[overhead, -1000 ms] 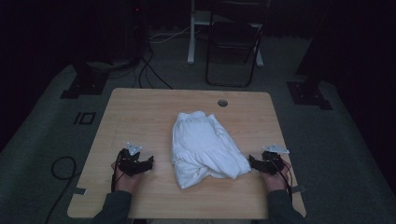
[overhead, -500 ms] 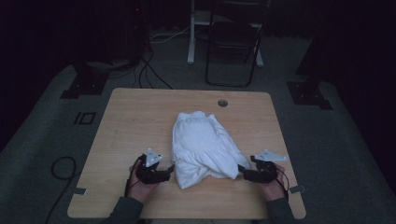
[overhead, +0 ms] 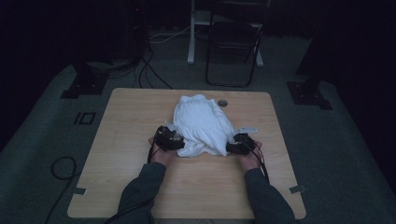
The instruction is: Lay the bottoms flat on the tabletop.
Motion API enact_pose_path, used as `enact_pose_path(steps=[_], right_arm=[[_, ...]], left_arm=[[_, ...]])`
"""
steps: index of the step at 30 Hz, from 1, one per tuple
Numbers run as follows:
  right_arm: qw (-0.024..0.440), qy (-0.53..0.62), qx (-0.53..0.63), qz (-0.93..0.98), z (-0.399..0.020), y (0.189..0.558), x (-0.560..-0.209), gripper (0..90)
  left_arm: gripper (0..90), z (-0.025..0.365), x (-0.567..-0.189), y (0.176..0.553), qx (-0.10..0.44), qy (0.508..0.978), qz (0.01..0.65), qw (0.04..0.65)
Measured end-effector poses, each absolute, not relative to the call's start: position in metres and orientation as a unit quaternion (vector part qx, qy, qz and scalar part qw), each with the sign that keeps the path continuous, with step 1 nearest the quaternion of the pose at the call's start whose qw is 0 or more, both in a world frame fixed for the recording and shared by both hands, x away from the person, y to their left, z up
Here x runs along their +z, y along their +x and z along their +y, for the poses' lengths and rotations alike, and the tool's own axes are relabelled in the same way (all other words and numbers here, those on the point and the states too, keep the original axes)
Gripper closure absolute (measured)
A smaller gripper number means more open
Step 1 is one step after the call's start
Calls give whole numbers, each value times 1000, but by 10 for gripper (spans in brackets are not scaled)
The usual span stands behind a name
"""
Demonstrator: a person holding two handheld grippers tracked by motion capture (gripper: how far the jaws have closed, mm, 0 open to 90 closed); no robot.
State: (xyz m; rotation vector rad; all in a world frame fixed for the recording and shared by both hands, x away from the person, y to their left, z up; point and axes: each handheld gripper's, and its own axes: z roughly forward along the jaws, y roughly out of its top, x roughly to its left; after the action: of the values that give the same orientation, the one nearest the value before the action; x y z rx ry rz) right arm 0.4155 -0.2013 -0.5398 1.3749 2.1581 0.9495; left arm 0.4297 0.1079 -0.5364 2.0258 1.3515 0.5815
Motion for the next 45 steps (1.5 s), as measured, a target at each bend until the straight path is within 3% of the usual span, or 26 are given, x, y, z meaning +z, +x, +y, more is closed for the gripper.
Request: enact_pose_path(steps=[5,13,18,26,27,30,33,36,37,38,39,40,41,42,43,44,45], right_arm=[[197,492,351,772,-204,422,-543,316],[206,483,364,769,-207,419,-548,299],[207,484,363,769,-206,419,-548,299],[207,485,363,768,-206,419,-548,300],[207,485,363,768,-206,419,-548,301],[207,484,363,769,-206,419,-548,301],[207,484,363,769,-206,419,-548,302],[207,483,363,770,-206,419,-548,302],[208,483,362,770,-206,419,-548,302],[208,483,362,770,-206,419,-548,302],[208,483,362,770,-206,419,-548,302],[208,483,362,770,-206,419,-548,302],[208,483,362,770,-206,419,-548,302],[208,483,362,770,-206,419,-548,302],[208,483,362,770,-206,419,-548,302],[208,483,362,770,-206,419,-548,302],[208,483,362,770,-206,419,-548,302]], left_arm=[[280,111,-528,422,225,769,508,316],[328,117,-482,385,231,755,476,387],[317,91,-468,384,222,777,430,404],[276,47,-479,392,214,803,392,395],[313,43,-483,397,227,806,394,379],[624,48,-487,403,227,808,404,363],[787,74,-484,405,238,802,411,362],[826,95,-479,404,245,790,425,368],[829,121,-474,403,254,770,451,373],[830,121,-474,403,254,770,451,373],[830,154,-470,403,268,744,487,372],[828,154,-470,403,268,744,487,372],[814,192,-472,400,277,709,539,362],[779,192,-472,400,277,709,539,362],[727,228,-479,396,271,679,586,349],[696,228,-479,396,271,679,586,349],[665,255,-489,387,264,661,612,344]])
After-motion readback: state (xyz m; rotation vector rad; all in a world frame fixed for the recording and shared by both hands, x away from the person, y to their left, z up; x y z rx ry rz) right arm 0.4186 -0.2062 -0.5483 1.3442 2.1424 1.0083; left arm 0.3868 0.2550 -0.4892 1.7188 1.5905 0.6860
